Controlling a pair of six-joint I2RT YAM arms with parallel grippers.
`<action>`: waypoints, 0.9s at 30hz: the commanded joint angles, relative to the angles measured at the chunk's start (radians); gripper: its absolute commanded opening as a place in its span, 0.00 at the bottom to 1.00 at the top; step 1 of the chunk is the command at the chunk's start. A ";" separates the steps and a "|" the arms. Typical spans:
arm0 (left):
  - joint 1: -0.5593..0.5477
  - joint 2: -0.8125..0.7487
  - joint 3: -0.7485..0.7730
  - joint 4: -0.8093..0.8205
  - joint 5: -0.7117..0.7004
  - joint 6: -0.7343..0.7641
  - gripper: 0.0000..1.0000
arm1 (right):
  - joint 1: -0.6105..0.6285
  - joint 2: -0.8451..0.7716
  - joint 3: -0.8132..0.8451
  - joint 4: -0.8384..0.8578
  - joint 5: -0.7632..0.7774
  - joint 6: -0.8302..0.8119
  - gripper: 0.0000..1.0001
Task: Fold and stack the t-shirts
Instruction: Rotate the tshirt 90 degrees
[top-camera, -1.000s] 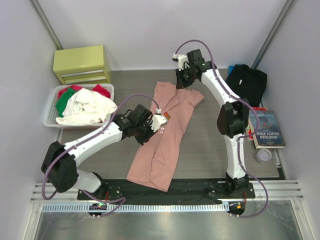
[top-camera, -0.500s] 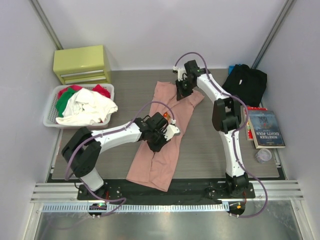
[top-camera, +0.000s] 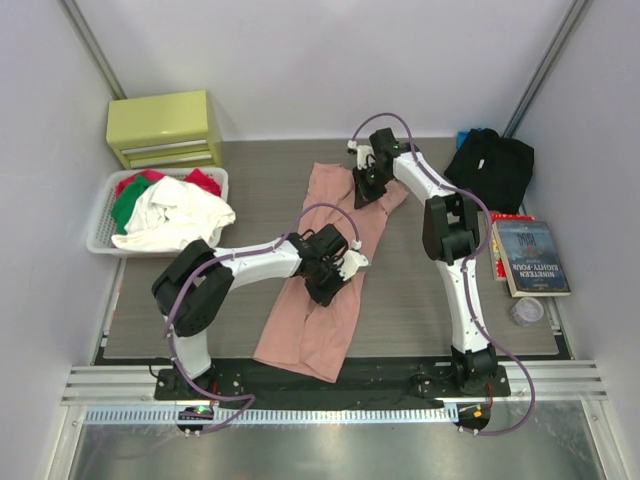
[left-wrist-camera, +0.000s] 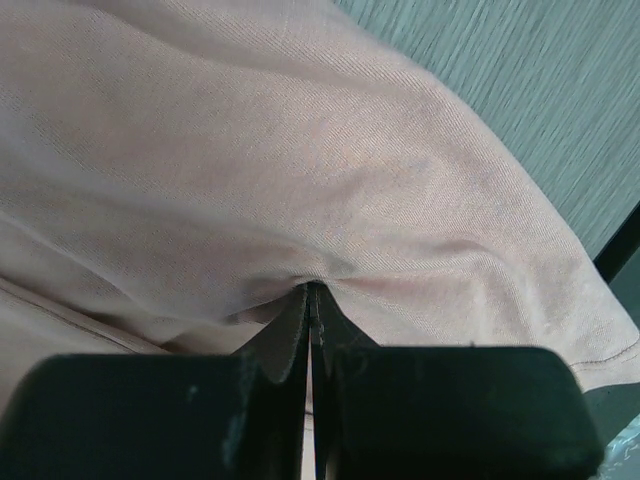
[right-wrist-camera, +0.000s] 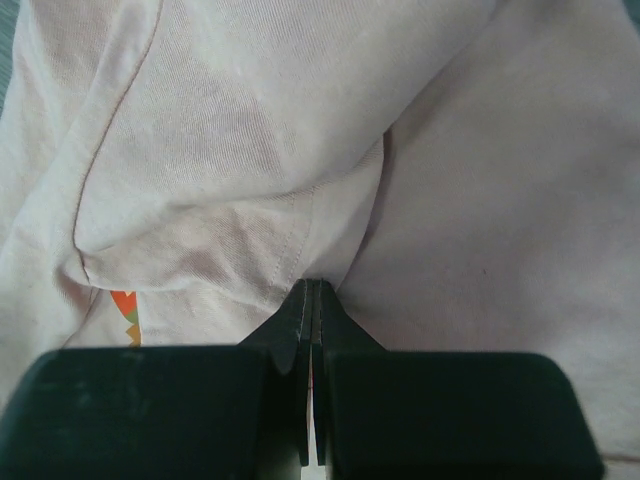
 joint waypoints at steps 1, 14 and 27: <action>-0.006 -0.013 -0.015 0.066 0.016 -0.017 0.00 | -0.007 -0.007 -0.013 -0.007 -0.014 -0.018 0.01; -0.006 0.060 0.094 0.026 0.053 -0.028 0.00 | -0.013 0.306 0.406 -0.050 -0.023 0.058 0.01; -0.009 0.327 0.424 -0.043 0.157 -0.071 0.00 | -0.037 0.280 0.298 0.008 -0.040 0.036 0.01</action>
